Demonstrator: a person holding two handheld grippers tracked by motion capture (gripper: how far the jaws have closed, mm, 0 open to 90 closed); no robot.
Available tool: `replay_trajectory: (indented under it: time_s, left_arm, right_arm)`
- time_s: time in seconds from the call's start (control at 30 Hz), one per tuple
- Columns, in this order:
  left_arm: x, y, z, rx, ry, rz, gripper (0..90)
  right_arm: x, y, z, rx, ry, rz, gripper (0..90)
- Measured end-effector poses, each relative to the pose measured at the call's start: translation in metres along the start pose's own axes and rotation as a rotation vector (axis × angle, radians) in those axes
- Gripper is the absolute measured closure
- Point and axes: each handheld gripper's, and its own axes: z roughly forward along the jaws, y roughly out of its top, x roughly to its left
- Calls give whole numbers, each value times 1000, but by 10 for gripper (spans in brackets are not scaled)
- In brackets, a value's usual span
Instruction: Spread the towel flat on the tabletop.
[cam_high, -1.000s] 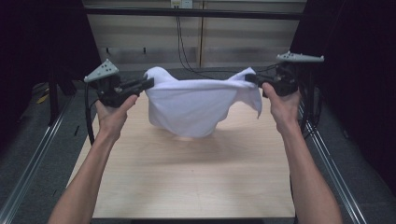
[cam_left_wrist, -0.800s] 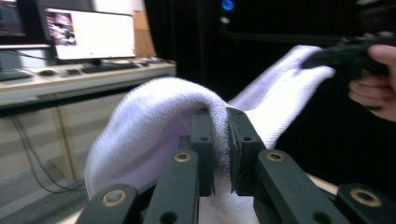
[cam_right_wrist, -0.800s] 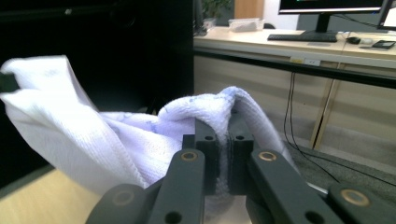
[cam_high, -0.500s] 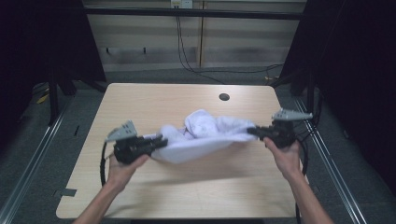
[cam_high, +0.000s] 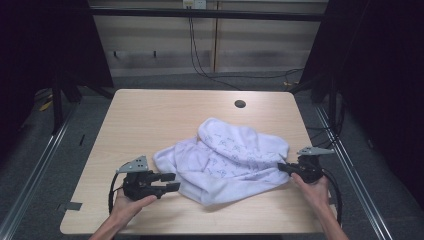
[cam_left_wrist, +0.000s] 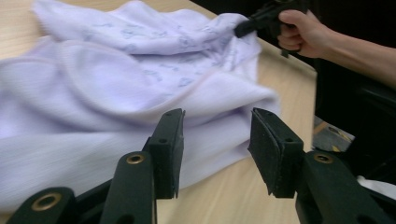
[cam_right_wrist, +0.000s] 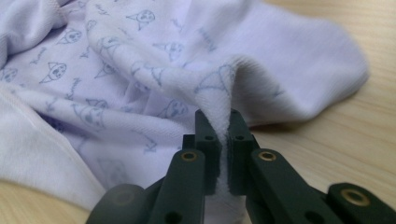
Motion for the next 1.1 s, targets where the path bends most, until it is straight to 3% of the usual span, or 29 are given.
replay_trajectory:
  time_s: [0.07, 0.13, 0.2, 0.23, 0.27, 0.3, 0.37, 0.4, 0.43, 0.47, 0.5, 0.53, 0.57, 0.6, 0.7, 0.73, 0.77, 0.8, 0.87, 0.9, 0.93, 0.97, 1.0, 1.1]
  left_arm:
    - [10, -1, 1, 10, 45, -24, 561]
    - [23, 1, 7, 26, 77, -45, 565]
    - [35, 5, 14, 39, 102, -59, 575]
    - [35, 5, 14, 39, 102, -59, 579]
    - [44, 8, 22, 86, 96, -29, 614]
    - [49, 9, 27, 109, 130, -22, 634]
    - [58, 5, 37, 134, 130, -61, 675]
    - [59, 3, 42, 166, 150, -50, 722]
    - [59, 3, 42, 166, 150, -50, 781]
    - [55, -5, 51, 221, 145, -20, 827]
    - [55, -5, 51, 221, 145, -20, 851]
    - [49, -6, 50, 247, 136, -11, 883]
    - [49, -6, 50, 247, 136, -11, 900]
    - [40, -11, 48, 255, 133, 0, 900]
    - [29, -16, 44, 269, 111, -9, 900]
    - [19, -20, 42, 278, 84, -19, 900]
    - [19, -20, 42, 278, 84, -19, 900]
    - [4, -25, 41, 299, 54, -16, 900]
    - [-3, -27, 40, 312, 34, -10, 890]
    - [-10, -29, 40, 323, -1, -17, 890]
    - [-20, -32, 40, 332, -31, -13, 872]
    - [-20, -32, 40, 332, -31, -13, 873]
    - [-29, -30, 36, 263, -54, 24, 881]
    - [-25, -25, 33, 226, -22, 20, 893]
  right_arm:
    - [-1, -3, -4, 1, -25, 9, 599]
    - [3, -6, -13, -12, -42, 16, 515]
    - [8, -11, -24, -36, -50, 1, 501]
    - [8, -11, -24, -36, -50, 1, 501]
    - [14, -15, -31, -44, -63, -15, 492]
    - [17, -16, -34, -57, -48, -10, 492]
    - [27, -15, -37, -78, -28, -26, 492]
    - [33, -14, -38, -89, -9, -34, 492]
    - [39, -12, -37, -94, 10, -48, 493]
    - [46, -11, -36, -95, 21, -65, 493]
    - [46, -11, -36, -95, 21, -65, 493]
    - [61, -8, -30, -85, 63, -94, 494]
    - [61, -8, -30, -85, 63, -94, 494]
    - [77, -3, -24, -85, 94, -136, 494]
    - [99, 3, -17, -88, 155, -172, 494]
    - [103, 5, -14, -89, 179, -169, 494]
    - [103, 5, -14, -89, 179, -169, 494]
    - [119, 8, -5, -75, 225, -187, 495]
    - [132, 11, 6, -55, 267, -210, 495]
    - [132, 11, 6, -55, 267, -210, 495]
    - [142, 17, 14, -46, 294, -225, 508]
    - [142, 17, 14, -46, 294, -225, 508]
    - [152, 28, 24, -53, 334, -234, 518]
    - [166, 46, 37, -71, 382, -237, 535]
